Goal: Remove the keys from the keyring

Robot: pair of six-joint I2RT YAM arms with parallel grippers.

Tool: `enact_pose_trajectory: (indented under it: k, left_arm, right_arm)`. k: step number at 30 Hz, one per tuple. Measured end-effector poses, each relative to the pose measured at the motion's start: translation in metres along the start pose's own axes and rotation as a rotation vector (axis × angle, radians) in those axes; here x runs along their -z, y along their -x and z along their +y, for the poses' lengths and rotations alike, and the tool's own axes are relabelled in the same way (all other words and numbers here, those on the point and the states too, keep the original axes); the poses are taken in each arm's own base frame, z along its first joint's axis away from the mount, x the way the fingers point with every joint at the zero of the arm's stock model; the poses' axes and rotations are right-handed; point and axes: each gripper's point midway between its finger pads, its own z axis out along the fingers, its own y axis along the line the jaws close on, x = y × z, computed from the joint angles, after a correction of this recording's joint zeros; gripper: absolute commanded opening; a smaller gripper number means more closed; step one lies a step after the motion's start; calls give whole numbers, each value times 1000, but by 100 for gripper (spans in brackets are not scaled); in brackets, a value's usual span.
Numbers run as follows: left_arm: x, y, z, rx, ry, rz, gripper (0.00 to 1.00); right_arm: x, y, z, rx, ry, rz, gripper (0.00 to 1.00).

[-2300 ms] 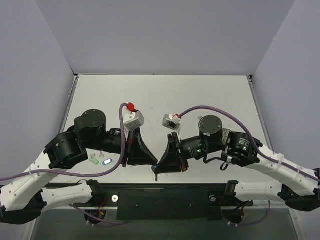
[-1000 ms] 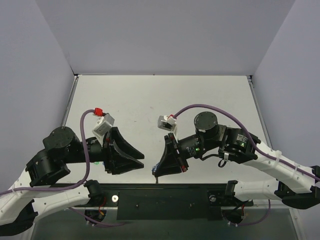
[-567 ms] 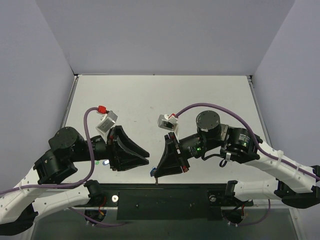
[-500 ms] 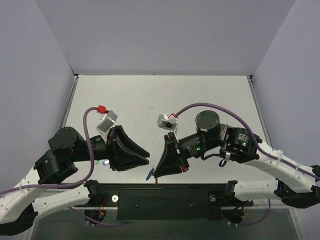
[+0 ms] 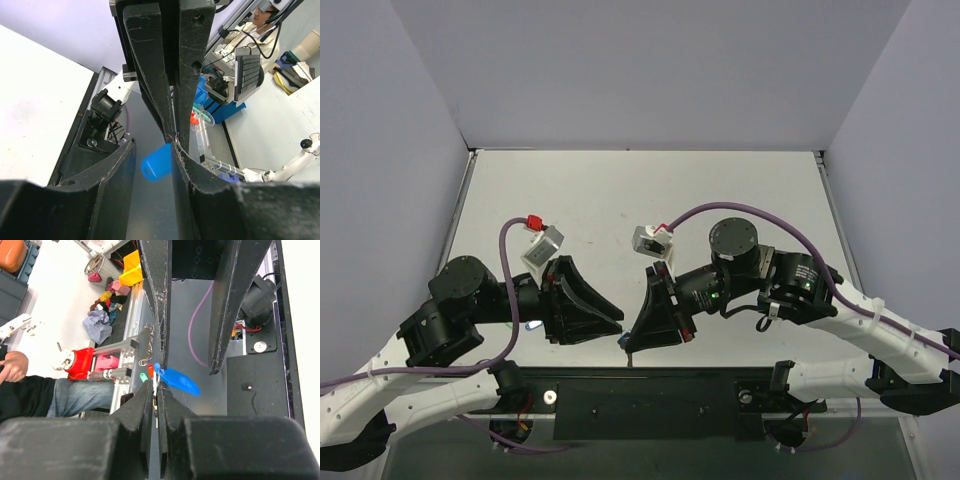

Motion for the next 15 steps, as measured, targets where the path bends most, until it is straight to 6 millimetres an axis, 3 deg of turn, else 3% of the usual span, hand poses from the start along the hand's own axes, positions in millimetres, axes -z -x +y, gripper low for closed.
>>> enact_pose_trajectory:
  k: [15]
  left_arm:
    - [2, 3, -10, -16, -39, -11, 43]
  right_arm:
    - [-3, 1, -2, -2, -4, 4, 0]
